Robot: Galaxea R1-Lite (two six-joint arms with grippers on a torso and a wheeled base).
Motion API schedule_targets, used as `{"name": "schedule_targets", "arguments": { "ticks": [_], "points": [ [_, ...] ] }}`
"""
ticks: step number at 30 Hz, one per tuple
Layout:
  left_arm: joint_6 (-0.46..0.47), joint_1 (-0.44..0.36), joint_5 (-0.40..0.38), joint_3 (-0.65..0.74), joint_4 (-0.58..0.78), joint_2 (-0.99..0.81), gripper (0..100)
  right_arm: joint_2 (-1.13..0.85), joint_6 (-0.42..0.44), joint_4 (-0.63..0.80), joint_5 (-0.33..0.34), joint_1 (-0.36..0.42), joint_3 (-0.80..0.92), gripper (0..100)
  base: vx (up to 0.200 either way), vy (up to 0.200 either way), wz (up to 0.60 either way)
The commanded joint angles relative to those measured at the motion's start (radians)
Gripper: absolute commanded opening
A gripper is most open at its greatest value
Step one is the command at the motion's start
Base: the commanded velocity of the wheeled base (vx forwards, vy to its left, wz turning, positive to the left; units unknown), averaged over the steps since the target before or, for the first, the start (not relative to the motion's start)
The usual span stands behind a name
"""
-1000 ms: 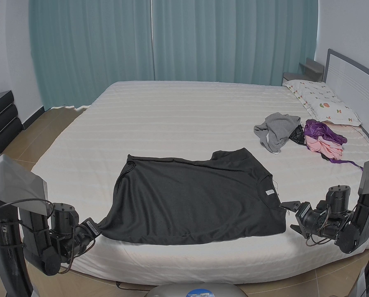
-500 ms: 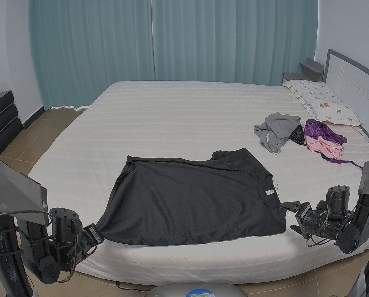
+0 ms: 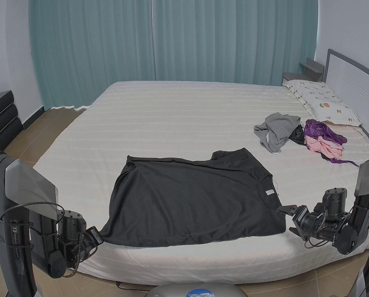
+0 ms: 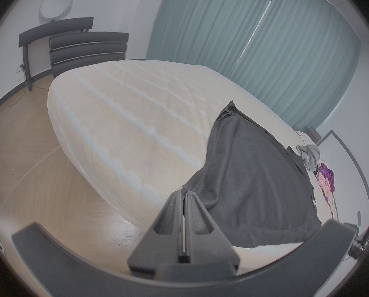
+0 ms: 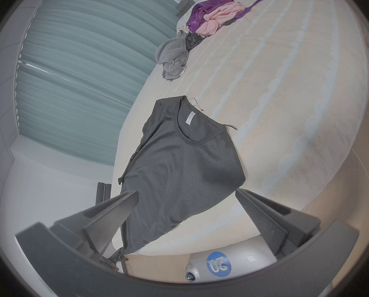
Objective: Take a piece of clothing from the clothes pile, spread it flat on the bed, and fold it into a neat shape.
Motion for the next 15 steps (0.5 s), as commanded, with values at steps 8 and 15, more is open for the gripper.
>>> {"name": "schedule_targets", "arguments": {
  "ticks": [8,15],
  "points": [
    [-0.045,0.04,-0.029,-0.045,0.0,0.043,0,0.04,-0.05,0.116,-0.151,0.031,-0.103,100,0.0,0.0,0.0],
    [-0.047,0.05,-0.041,-0.049,0.0,0.038,0,0.105,-0.105,0.133,-0.166,0.052,-0.137,100,0.0,0.0,0.0]
  ]
}}
